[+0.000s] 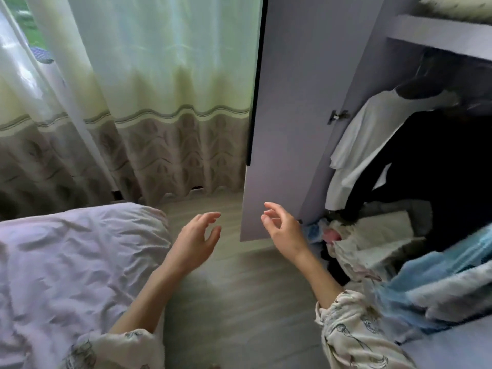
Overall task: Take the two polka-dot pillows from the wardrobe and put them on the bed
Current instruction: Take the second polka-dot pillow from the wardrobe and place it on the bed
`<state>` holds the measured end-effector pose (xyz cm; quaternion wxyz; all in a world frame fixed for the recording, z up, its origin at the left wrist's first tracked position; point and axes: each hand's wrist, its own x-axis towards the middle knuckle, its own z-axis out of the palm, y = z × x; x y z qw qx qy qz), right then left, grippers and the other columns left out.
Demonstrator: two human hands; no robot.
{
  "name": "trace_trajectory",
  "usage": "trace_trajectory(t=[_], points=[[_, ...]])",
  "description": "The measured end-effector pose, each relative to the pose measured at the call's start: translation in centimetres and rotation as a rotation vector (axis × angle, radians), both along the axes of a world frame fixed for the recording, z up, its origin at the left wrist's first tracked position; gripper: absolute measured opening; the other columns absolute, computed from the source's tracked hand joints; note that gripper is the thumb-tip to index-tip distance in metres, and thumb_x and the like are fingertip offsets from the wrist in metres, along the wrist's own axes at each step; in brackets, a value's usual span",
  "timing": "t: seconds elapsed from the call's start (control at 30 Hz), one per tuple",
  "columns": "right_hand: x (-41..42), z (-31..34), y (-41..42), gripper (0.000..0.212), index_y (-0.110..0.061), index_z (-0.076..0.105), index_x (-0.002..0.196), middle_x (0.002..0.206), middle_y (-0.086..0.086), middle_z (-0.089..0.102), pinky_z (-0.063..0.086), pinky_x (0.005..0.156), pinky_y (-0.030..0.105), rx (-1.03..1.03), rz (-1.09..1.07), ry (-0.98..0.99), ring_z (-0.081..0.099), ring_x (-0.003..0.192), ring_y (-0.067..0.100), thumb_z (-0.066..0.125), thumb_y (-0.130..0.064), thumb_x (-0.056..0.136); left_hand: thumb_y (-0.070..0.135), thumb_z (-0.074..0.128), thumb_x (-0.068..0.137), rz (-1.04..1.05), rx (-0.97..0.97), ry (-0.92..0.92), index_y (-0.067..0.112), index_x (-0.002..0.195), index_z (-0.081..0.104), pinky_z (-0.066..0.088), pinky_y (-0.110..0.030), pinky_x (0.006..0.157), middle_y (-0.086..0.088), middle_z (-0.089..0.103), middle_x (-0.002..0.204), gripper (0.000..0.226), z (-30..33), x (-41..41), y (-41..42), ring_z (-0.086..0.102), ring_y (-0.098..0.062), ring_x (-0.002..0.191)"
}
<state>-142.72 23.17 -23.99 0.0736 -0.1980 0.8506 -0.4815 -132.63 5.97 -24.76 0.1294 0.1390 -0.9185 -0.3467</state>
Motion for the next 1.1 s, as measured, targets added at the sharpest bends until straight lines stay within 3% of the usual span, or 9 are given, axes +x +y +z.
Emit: trace_trajectory(t=[0.13, 0.23, 0.37, 0.6, 0.73, 0.93, 1.1], points=[[-6.8, 2.6, -2.1, 0.035, -0.016, 0.053, 0.126, 0.113, 0.002, 0.062, 0.046, 0.087, 0.029, -0.041, -0.116, 0.049, 0.059, 0.097, 0.014, 0.053, -0.022, 0.092, 0.016, 0.054, 0.09, -0.095, -0.012, 0.044, 0.011, 0.123, 0.055, 0.043, -0.032, 0.09, -0.012, 0.061, 0.115, 0.033, 1.8, -9.5, -3.0, 0.057, -0.026, 0.106], [-11.2, 4.5, -0.8, 0.034, -0.016, 0.053, 0.125, 0.113, 0.002, 0.061, 0.04, 0.082, 0.017, -0.041, -0.221, 0.098, 0.057, 0.096, 0.011, 0.054, -0.022, 0.091, 0.017, 0.053, 0.091, -0.239, -0.011, 0.087, 0.011, 0.122, 0.056, 0.037, -0.024, 0.086, -0.011, 0.06, 0.114, 0.032, 3.3, -15.9, -2.0, 0.057, -0.026, 0.105], [-16.6, 7.1, 2.9, 0.036, -0.019, 0.051, 0.127, 0.118, 0.001, 0.059, 0.037, 0.084, 0.017, 0.024, -0.349, 0.17, 0.055, 0.099, 0.006, 0.052, -0.027, 0.092, 0.023, 0.05, 0.093, -0.415, -0.018, 0.15, 0.016, 0.127, 0.052, 0.038, -0.028, 0.093, -0.007, 0.057, 0.121, 0.035, 5.3, -24.2, 0.4, 0.053, -0.023, 0.113], [-24.8, 13.3, 10.7, 0.039, -0.017, 0.048, 0.13, 0.121, 0.002, 0.058, 0.042, 0.096, 0.032, 0.094, -0.533, 0.343, 0.054, 0.108, 0.011, 0.052, -0.026, 0.092, 0.029, 0.043, 0.095, -0.663, -0.062, 0.268, 0.023, 0.131, 0.046, 0.038, -0.028, 0.09, -0.003, 0.052, 0.127, 0.037, 10.9, -38.1, 7.1, 0.05, -0.022, 0.115], [-29.3, 18.6, 15.7, 0.041, -0.02, 0.047, 0.131, 0.122, -0.001, 0.057, 0.043, 0.097, 0.032, 0.137, -0.654, 0.49, 0.052, 0.111, 0.01, 0.052, -0.027, 0.092, 0.027, 0.043, 0.094, -0.822, -0.132, 0.392, 0.022, 0.129, 0.047, 0.039, -0.027, 0.085, -0.005, 0.054, 0.121, 0.035, 16.4, -45.3, 12.1, 0.056, -0.022, 0.102], [-34.3, 27.2, 22.7, 0.037, -0.017, 0.05, 0.128, 0.123, 0.002, 0.057, 0.036, 0.094, 0.032, 0.423, -0.921, 0.795, 0.048, 0.116, 0.019, 0.048, -0.027, 0.093, 0.023, 0.048, 0.092, -0.993, -0.157, 0.628, 0.015, 0.129, 0.049, 0.041, -0.035, 0.093, -0.008, 0.054, 0.123, 0.037, 24.7, -54.0, 20.0, 0.051, -0.026, 0.111], [-37.9, 30.6, 25.6, 0.035, -0.01, 0.055, 0.123, 0.121, 0.009, 0.058, 0.031, 0.095, 0.037, 0.759, -1.043, 0.964, 0.046, 0.116, 0.027, 0.054, -0.021, 0.09, 0.025, 0.046, 0.094, -1.093, -0.237, 0.746, 0.014, 0.133, 0.044, 0.036, -0.034, 0.099, -0.009, 0.047, 0.133, 0.041, 28.4, -59.7, 25.3, 0.042, -0.025, 0.122]])
